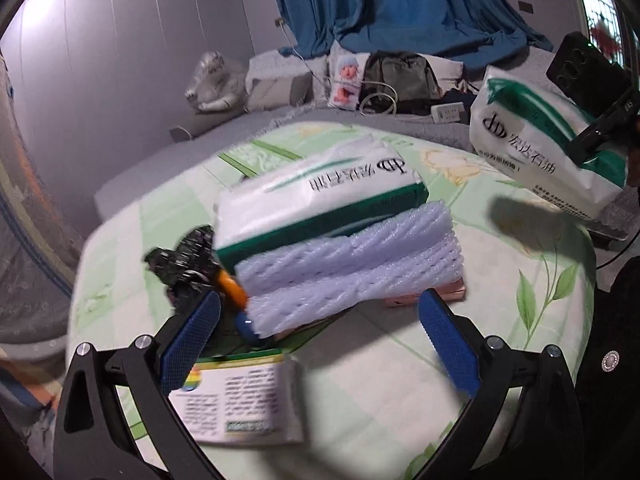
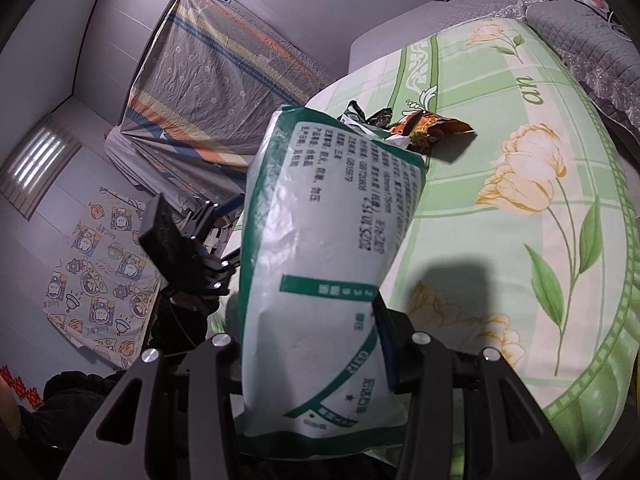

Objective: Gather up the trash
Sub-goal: 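Grasp the purple foam fruit net with the left gripper while the right gripper holds the bag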

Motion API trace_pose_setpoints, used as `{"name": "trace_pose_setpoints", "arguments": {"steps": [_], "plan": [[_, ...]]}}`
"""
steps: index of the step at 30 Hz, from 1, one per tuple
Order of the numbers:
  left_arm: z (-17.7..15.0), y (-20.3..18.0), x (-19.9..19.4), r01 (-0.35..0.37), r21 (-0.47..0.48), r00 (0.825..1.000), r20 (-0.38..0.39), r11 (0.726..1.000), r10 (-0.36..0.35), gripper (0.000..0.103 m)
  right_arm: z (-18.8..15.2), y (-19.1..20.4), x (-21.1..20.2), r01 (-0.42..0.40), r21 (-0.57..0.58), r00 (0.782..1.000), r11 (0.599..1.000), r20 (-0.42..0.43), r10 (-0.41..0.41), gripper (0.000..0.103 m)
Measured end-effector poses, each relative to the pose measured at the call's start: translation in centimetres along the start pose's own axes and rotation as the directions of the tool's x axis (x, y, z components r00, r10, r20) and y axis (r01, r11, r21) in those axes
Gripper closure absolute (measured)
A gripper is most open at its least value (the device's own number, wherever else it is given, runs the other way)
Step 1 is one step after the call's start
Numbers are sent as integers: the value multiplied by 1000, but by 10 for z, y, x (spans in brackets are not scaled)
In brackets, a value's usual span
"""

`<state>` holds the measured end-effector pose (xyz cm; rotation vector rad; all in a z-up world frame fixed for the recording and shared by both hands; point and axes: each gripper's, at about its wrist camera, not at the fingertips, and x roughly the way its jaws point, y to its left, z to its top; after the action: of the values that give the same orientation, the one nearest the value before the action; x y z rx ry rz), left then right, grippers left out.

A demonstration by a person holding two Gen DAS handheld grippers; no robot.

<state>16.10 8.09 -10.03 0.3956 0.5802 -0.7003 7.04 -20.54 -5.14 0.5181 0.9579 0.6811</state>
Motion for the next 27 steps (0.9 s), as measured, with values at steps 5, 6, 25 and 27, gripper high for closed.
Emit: {"name": "trace_pose_setpoints", "arguments": {"steps": [5,6,25,27], "plan": [[6,15,23,50,-101,997,-57,994,-56,8,0,-1,-7,-6,-3,1000,1000,16,6,60],[6,17,28,50,-113,996,-74,992,-59,8,0,-3,-7,-13,0,1000,1000,19,13,60],[7,10,63,77,-150,980,-170,986,-102,85,-5,-9,-6,-21,30,999,999,35,20,60],[3,10,65,71,-149,978,-182,986,-98,85,-5,-7,-7,-20,26,999,999,36,19,60]]}}
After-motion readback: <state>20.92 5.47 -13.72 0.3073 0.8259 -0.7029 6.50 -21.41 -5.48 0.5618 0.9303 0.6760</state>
